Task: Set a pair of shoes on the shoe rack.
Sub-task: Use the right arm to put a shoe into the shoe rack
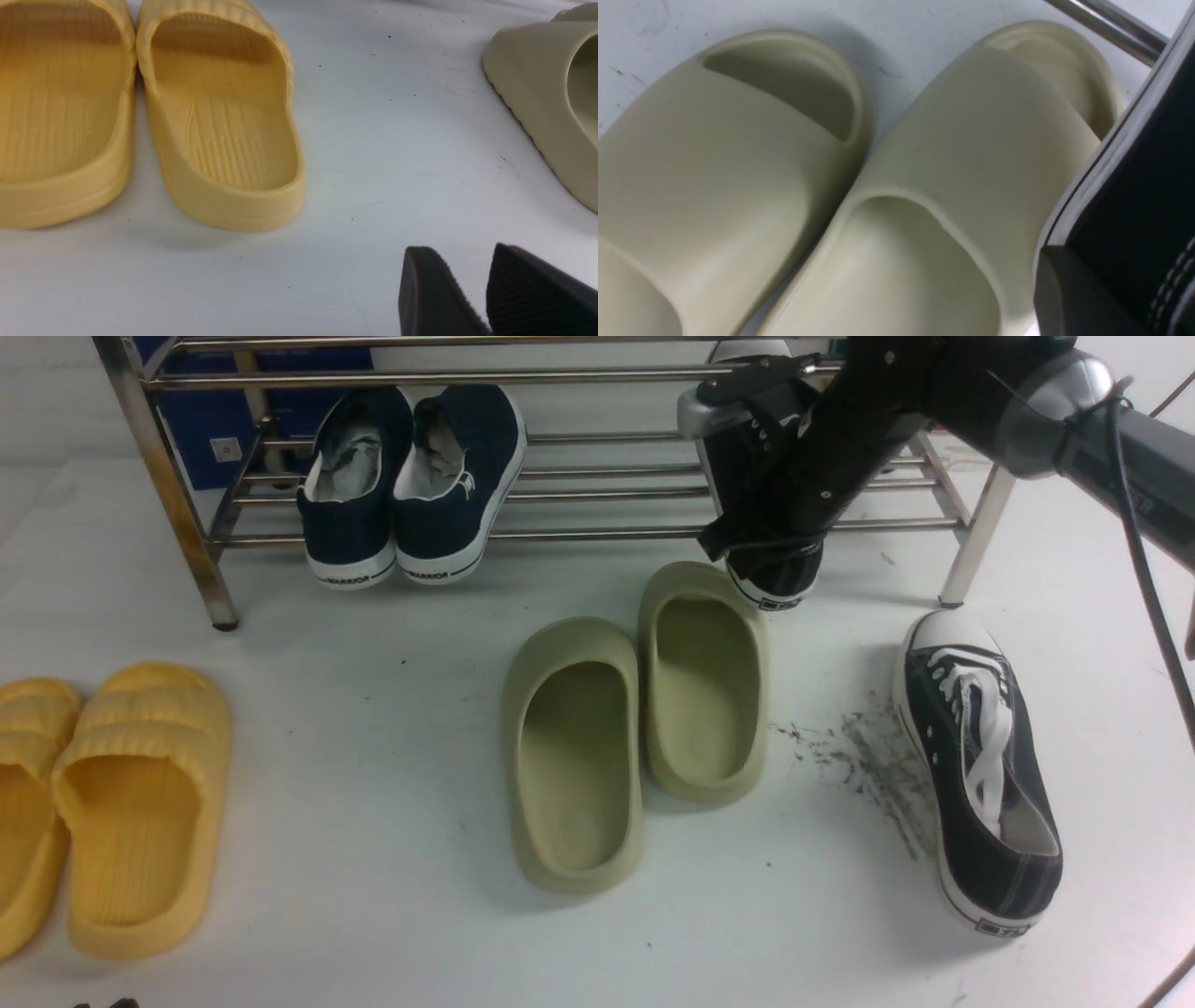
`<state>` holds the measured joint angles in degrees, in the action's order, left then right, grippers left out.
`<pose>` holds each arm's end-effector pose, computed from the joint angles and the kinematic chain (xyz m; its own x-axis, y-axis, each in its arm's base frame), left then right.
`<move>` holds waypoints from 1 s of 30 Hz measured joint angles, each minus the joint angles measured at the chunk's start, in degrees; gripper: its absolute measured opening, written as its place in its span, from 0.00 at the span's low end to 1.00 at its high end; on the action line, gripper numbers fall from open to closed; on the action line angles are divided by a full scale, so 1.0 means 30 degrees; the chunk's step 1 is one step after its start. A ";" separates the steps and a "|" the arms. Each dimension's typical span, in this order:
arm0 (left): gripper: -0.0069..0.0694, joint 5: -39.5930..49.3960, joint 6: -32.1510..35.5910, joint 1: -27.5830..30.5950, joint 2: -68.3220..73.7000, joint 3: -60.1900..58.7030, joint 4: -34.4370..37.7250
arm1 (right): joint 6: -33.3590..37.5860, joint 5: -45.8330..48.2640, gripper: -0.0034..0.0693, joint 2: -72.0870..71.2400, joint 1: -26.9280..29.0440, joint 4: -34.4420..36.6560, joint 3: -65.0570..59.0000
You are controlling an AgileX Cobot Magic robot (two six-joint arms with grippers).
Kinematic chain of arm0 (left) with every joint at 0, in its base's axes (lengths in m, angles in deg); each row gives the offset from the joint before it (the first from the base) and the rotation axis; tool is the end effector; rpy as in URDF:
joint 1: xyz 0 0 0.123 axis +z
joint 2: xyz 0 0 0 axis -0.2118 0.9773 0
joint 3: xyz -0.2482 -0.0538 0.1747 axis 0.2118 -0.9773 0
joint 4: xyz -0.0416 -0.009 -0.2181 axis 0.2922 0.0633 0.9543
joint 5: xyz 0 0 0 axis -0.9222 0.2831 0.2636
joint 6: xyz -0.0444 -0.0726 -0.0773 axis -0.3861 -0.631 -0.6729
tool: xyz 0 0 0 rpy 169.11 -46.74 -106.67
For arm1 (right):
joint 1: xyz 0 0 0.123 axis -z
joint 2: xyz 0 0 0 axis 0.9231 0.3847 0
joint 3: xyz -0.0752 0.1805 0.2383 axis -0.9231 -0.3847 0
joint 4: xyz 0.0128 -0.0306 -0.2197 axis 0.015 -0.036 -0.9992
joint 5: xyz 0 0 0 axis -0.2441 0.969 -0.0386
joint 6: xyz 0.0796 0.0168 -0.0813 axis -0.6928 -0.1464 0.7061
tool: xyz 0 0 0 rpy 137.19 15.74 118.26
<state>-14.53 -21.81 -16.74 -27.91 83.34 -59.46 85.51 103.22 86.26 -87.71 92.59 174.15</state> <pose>0.0210 -0.0035 0.1605 -0.3366 -0.2025 -0.9196 0.0173 0.9751 -0.2210 0.4679 0.1935 0.2625 -0.7175 -0.4319 -0.5465 -0.5444 0.8371 0.0531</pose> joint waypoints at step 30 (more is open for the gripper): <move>0.40 0.0000 0.0000 0.0000 0.0000 0.0000 0.0000 | -0.0743 0.4024 0.43 -0.3510 0.0077 0.0198 -0.0730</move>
<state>-14.53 -21.81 -16.74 -27.91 83.34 -59.46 83.28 115.30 75.73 -87.48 93.18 171.96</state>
